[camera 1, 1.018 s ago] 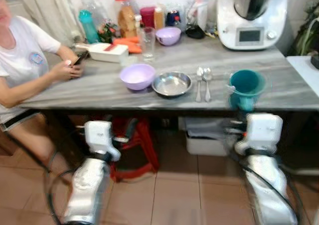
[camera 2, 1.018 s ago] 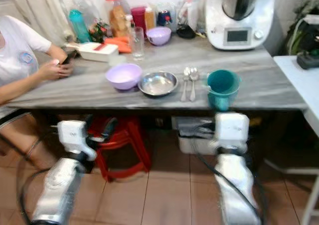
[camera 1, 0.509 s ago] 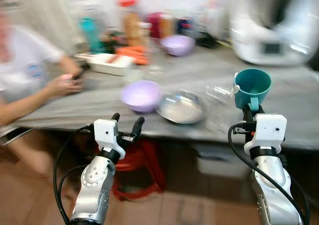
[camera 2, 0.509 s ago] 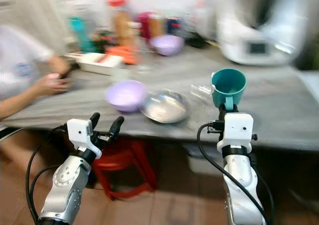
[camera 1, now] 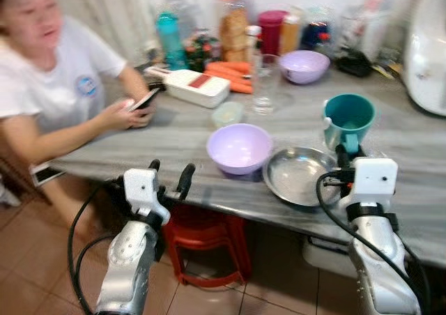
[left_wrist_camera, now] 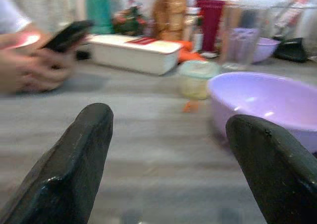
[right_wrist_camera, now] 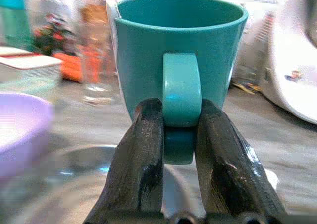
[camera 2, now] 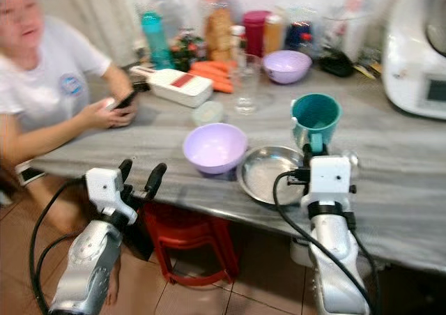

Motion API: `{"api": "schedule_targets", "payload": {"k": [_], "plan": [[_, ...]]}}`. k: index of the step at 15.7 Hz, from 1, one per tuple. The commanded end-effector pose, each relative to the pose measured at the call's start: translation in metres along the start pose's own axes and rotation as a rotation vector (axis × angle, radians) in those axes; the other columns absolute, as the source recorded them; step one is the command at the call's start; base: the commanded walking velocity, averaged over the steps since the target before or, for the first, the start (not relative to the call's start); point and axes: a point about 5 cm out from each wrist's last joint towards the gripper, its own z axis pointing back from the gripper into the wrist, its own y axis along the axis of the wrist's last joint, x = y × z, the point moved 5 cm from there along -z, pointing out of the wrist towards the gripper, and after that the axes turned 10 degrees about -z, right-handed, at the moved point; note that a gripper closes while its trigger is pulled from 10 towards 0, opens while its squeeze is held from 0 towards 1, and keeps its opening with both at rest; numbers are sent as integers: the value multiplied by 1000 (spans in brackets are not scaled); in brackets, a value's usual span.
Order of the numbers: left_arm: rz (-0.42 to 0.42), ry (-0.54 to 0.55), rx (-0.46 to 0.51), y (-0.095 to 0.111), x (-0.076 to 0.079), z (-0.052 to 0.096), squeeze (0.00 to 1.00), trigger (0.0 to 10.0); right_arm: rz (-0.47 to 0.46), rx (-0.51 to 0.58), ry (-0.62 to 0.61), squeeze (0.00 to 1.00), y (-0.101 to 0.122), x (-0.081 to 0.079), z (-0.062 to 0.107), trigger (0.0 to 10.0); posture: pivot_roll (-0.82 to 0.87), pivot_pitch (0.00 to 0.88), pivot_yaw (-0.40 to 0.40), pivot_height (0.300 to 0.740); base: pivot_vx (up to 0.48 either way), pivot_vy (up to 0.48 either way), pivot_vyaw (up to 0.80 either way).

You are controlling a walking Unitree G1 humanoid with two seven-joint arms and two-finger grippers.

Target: Setting the table

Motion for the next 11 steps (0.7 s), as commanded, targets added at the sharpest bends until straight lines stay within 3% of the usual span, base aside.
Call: {"api": "schedule_targets", "payload": {"k": [1,8,10,11], "plan": [[-16,13,0,3,-5,1,0,10000,-5,27,10,0,7,-4,-2,10000,-141,3,105,740,0,0,0],[3,-134,-25,-2,16,9,0,10000,33,-19,-73,0,1,19,-11,10000,-141,24,109,740,0,0,0],[23,-172,-39,-4,22,11,0,10000,27,-28,-96,0,0,29,-20,10000,-139,33,111,740,0,0,0],[44,-241,-38,-3,32,14,0,10000,7,-62,-113,0,-6,35,-31,10000,-137,42,114,740,0,0,0]]}}
